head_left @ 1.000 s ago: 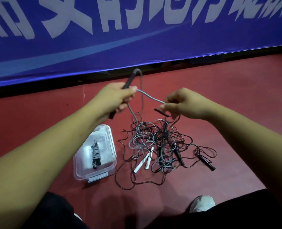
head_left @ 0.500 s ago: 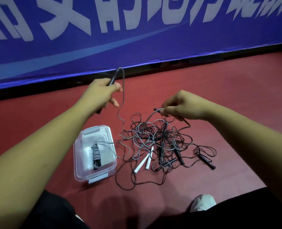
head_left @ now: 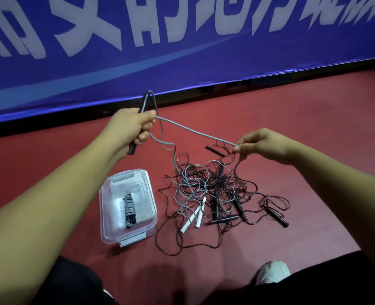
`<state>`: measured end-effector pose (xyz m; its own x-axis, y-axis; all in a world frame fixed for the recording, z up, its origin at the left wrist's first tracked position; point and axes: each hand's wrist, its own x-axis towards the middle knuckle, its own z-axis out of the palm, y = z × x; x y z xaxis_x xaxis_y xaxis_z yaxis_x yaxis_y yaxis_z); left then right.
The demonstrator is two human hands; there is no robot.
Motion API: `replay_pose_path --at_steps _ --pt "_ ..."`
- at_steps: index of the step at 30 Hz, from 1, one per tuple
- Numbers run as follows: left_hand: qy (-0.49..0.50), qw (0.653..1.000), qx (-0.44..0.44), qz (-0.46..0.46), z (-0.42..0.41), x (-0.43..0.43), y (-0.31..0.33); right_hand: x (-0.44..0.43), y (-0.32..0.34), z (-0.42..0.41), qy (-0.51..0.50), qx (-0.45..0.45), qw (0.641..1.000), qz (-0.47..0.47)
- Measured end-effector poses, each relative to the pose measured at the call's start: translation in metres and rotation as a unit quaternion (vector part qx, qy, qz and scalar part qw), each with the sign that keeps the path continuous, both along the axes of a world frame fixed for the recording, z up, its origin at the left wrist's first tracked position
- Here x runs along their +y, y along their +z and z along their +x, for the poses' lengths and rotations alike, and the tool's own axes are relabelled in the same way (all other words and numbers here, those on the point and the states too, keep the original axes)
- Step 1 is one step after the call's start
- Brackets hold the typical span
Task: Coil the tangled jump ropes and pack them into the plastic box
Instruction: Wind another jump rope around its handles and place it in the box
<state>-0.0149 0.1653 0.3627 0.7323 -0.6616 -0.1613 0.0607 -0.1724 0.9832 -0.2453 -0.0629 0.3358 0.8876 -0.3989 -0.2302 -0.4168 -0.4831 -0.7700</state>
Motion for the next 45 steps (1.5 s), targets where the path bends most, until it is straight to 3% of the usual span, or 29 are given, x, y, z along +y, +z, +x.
replay_pose_path --at_steps 2,5,7,10,13,17,21,23,25,26,28,32,37,40,43,45 --pt "0.003 0.996 -0.049 0.068 0.004 0.002 -0.006 0.003 -0.001 0.002 0.003 -0.008 0.999 0.044" --pt "0.018 0.957 -0.223 0.183 0.005 0.002 -0.008 0.023 0.01 0.013 0.057 0.0 0.998 0.008" --pt "-0.006 0.955 -0.249 0.161 -0.007 -0.001 -0.002 0.04 0.023 0.023 0.084 -0.027 0.996 -0.014" --pt "-0.132 0.971 -0.172 0.096 -0.04 -0.005 0.006 0.063 0.039 0.036 0.095 -0.08 0.992 -0.039" --pt "-0.241 0.964 -0.095 0.054 -0.06 -0.007 0.005 0.07 0.053 0.041 0.088 -0.106 0.987 -0.083" --pt "-0.125 0.99 -0.031 -0.06 -0.04 -0.012 0.011 0.048 0.051 0.032 0.047 -0.103 0.988 -0.101" --pt "-0.016 0.992 0.033 -0.124 -0.012 -0.001 0.017 0.015 0.019 0.013 0.036 0.044 0.994 -0.089" --pt "0.029 0.995 0.019 -0.094 0.004 0.007 0.012 0.007 0.006 0.003 0.056 0.107 0.991 -0.056" --pt "0.055 0.99 -0.123 0.035 0.018 0.013 0.003 0.005 0.001 -0.001 0.05 0.098 0.994 -0.011" --pt "0.059 0.97 -0.205 0.115 0.021 0.015 -0.001 0.007 0.002 0.001 0.036 0.077 0.996 0.014" --pt "0.032 0.948 -0.263 0.176 0.019 0.014 -0.008 0.015 0.01 0.008 0.028 0.039 0.999 0.016" --pt "-0.08 0.978 -0.174 0.079 -0.018 0.0 -0.006 0.048 0.029 0.03 0.092 0.003 0.994 -0.059" --pt "-0.222 0.967 -0.106 0.071 -0.049 -0.007 -0.007 0.069 0.046 0.046 0.048 -0.102 0.992 -0.052" --pt "-0.134 0.99 -0.032 0.001 -0.038 -0.01 -0.001 0.062 0.042 0.043 0.04 -0.082 0.994 -0.053" --pt "-0.035 0.994 0.054 -0.094 -0.013 -0.004 0.009 0.041 0.018 0.028 0.04 0.032 0.997 -0.049" --pt "0.01 0.992 0.067 -0.102 0.003 0.004 0.008 0.026 0.001 0.016 0.033 0.084 0.996 -0.016"
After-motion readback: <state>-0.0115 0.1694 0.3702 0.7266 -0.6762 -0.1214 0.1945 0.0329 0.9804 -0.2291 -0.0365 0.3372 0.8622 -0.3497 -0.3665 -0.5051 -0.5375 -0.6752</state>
